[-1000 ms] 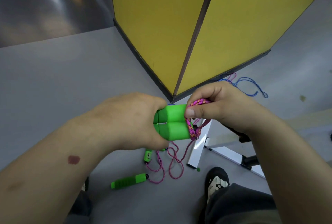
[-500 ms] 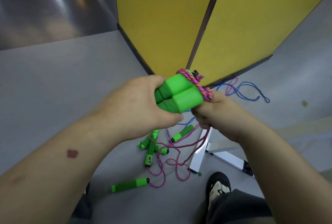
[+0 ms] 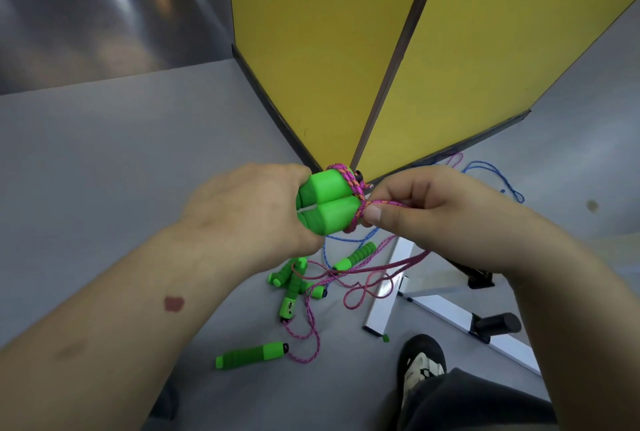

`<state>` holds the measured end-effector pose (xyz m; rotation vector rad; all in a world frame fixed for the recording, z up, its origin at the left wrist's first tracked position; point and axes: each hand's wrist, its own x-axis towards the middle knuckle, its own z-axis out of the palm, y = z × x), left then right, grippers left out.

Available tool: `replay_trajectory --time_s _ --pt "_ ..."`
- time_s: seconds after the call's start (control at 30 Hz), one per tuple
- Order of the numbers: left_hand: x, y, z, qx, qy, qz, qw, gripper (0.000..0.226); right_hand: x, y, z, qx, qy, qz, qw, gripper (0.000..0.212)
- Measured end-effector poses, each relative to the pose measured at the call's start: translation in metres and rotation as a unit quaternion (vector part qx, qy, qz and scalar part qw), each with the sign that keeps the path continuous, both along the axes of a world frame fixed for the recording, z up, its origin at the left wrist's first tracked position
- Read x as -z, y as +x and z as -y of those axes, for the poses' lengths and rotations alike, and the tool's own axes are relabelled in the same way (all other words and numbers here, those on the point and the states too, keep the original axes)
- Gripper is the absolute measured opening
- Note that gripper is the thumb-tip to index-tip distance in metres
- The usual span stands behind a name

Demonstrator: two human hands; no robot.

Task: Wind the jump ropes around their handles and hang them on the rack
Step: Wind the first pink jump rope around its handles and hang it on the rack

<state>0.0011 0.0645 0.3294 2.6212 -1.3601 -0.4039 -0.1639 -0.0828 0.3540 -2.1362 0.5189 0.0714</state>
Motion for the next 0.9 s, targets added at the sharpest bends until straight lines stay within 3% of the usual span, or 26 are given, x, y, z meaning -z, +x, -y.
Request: replay_trajectory --time_s 0.1,0.33,0.5,0.6,0.67,0.73,0.87,0.9 --pt "-0.002 -0.002 0.0 0.04 0.019 -0.002 0.999 0.039 0.003 0.001 0.003 0.019 0.028 0.043 0.999 0.022" --pt "-0.003 -0.01 -0.002 0.181 0.051 -0.021 0.982 0.041 0.013 0.008 0.005 0.078 0.036 0.129 0.988 0.023" --pt "-0.009 -0.012 -0.004 0.187 -0.021 -0.089 0.978 0.043 0.018 0.007 0.008 0.15 0.128 0.146 0.969 0.024" --pt "-0.012 -0.01 -0.005 0.145 -0.081 -0.174 0.971 0.048 0.021 0.01 0.007 0.164 0.2 0.133 0.957 0.012" --pt "-0.011 -0.007 -0.004 0.096 -0.134 -0.221 0.961 0.055 0.024 0.012 0.005 0.16 0.152 0.093 0.971 0.034" --pt "-0.009 -0.003 -0.002 0.046 -0.168 -0.201 0.964 0.063 0.025 0.012 0.002 0.154 0.099 0.035 0.983 0.051" --pt "-0.005 0.0 0.0 -0.027 -0.163 -0.113 0.98 0.083 0.02 0.013 -0.005 0.083 0.01 -0.062 0.995 0.023" --pt "-0.003 0.0 0.0 -0.038 -0.154 -0.095 0.983 0.085 0.017 0.013 -0.007 0.059 -0.025 -0.089 0.994 0.023"
